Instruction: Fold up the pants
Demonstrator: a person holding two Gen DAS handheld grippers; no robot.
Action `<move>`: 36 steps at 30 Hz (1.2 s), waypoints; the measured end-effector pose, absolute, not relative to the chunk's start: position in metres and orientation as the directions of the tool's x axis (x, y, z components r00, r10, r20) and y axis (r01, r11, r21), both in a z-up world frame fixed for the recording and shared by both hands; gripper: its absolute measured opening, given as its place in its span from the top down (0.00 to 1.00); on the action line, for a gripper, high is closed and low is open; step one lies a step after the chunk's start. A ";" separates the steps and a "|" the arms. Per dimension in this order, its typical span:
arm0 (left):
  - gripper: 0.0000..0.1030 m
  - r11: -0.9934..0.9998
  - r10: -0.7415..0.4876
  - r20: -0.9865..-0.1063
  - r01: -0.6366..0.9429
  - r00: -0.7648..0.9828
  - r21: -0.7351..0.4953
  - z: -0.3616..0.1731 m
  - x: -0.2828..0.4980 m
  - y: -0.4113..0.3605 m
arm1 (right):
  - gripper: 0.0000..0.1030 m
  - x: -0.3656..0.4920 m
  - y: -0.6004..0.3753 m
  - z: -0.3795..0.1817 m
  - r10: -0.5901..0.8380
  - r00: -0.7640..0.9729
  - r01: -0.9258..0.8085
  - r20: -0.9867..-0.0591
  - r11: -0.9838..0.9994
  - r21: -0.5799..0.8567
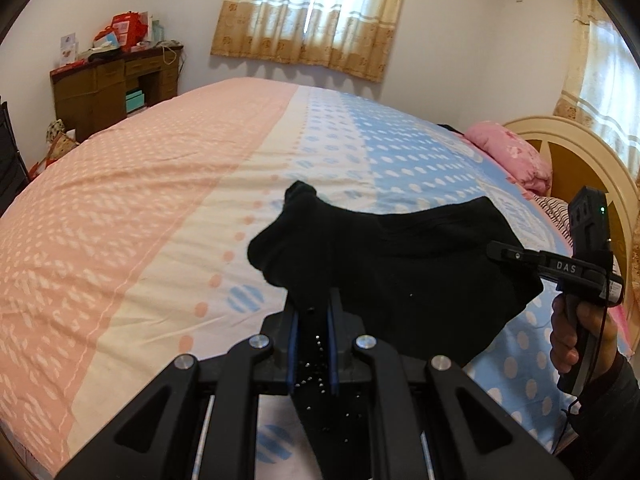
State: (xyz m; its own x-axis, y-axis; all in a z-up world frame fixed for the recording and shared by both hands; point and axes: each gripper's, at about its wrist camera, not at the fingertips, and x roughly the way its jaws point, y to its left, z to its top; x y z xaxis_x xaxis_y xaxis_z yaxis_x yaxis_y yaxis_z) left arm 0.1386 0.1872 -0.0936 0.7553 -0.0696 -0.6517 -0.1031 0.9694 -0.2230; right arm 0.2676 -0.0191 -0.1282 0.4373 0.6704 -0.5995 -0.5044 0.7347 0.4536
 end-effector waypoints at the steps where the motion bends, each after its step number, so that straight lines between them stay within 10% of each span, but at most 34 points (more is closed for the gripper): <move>1: 0.88 0.969 -0.070 -0.654 -0.105 0.753 -0.224 -0.095 0.137 0.189 | 0.73 0.269 -0.019 -0.129 0.673 0.434 -0.503 -0.599 0.733 0.459; 24: 0.77 0.970 -0.003 -0.735 -0.176 0.678 -0.167 -0.137 0.145 0.205 | 0.63 0.299 -0.020 -0.172 0.636 0.386 -0.436 -0.668 0.764 0.475; 36: 0.48 0.965 0.082 -0.725 -0.235 0.683 -0.113 -0.146 0.139 0.205 | 0.47 0.297 -0.030 -0.175 0.594 0.435 -0.394 -0.677 0.801 0.451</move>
